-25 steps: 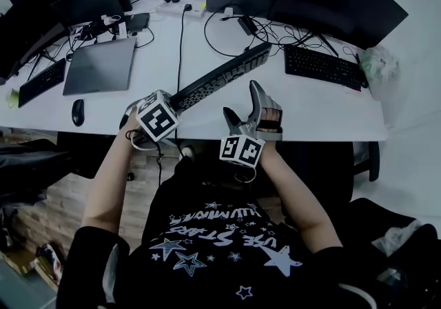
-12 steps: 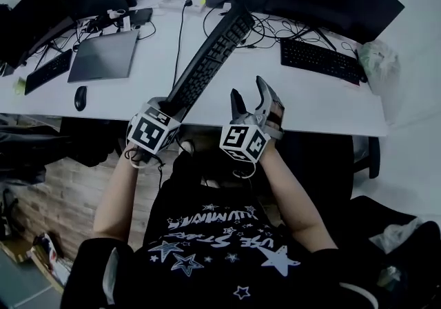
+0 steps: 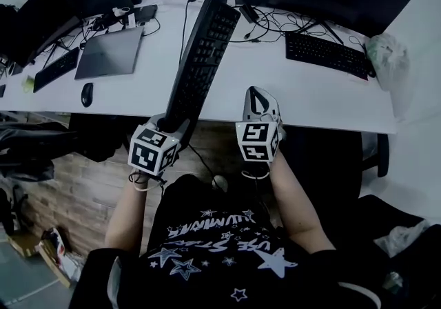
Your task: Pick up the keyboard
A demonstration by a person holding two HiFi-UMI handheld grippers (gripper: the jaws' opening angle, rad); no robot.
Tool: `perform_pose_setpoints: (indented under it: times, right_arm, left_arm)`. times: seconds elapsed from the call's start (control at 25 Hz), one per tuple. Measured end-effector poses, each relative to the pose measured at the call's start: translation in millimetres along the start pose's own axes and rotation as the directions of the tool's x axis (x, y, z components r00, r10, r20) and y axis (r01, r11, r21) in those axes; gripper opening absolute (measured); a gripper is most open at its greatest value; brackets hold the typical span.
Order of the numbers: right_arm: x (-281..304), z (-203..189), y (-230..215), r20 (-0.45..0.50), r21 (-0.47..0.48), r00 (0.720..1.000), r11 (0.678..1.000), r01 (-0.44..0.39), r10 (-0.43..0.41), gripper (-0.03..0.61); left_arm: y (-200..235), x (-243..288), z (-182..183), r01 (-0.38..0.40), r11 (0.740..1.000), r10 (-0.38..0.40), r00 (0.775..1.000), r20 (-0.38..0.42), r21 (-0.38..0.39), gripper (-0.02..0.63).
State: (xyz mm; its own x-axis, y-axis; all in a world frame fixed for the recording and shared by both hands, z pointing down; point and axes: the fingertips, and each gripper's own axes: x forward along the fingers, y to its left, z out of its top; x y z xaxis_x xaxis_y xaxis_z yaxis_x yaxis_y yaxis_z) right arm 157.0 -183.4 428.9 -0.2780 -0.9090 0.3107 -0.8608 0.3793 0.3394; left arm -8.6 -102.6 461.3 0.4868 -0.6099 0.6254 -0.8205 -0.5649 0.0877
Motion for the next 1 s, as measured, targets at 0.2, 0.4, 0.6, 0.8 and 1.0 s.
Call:
perform_pose_setpoints:
  times: [0.2,0.4,0.6,0.8,1.0]
  right_arm:
    - [-2.6,-15.7,1.0,-0.013,0.128,0.999,0.991,-0.041,0.043,0.008]
    - [-10.1,-26.0,20.1,-0.036,0.193,0.997,0.979,-0.066,0.074,0.008]
    - [-34.0,-20.2,46.1,-0.047,0.198,0.995,0.978,-0.072,0.082,0.008]
    - [-63.6,-19.9,64.8,-0.053,0.203,0.996,0.977,-0.058,0.07,0.008]
    - [-98.1,-19.5,88.1,-0.057,0.195,0.996,0.979,-0.057,0.069,0.008]
  left_arm:
    - [-2.3,-3.9,-11.5,-0.011,0.999,0.011,1.0,-0.001,-0.034,0.086]
    - [-10.7,-14.8,-28.8,0.022,0.996,-0.021,1.0,0.011,-0.091,0.086]
    - [-13.5,-40.9,-56.1,0.038,0.993,-0.037,0.999,0.012,-0.108,0.086]
    - [-20.1,-70.8,-84.2,0.04,0.991,-0.036,0.999,0.03,-0.127,0.086]
    - [-31.8,-100.4,-108.0,0.051,0.987,-0.043,0.997,0.057,-0.154,0.086]
